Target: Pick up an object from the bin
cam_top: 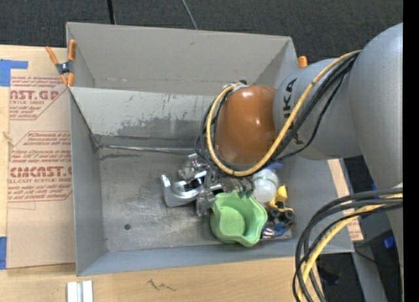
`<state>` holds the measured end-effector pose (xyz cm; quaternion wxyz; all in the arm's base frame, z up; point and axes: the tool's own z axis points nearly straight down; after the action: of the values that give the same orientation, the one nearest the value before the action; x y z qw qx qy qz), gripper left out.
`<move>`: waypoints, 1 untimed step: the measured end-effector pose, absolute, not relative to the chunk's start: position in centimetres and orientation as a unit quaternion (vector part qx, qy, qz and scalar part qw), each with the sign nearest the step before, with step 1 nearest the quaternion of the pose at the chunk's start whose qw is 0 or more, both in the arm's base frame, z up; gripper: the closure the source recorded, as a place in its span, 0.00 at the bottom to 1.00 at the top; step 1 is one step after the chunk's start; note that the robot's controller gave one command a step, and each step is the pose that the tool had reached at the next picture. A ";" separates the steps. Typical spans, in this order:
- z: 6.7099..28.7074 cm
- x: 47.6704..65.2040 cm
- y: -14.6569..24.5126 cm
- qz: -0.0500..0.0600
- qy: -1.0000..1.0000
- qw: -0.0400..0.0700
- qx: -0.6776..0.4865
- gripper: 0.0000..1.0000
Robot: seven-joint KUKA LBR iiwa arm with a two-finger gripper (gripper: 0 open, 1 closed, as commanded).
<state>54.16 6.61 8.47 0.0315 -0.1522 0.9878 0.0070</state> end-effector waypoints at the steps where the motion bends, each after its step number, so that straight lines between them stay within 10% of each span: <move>1: 8.8 54.0 6.6 0.006 0.988 0.027 -0.153 1.00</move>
Offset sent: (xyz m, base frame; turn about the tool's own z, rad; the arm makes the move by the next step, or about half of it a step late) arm 0.0000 0.0000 0.0414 -0.0002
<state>54.02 6.58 8.81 0.0274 -0.1527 0.9879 0.0064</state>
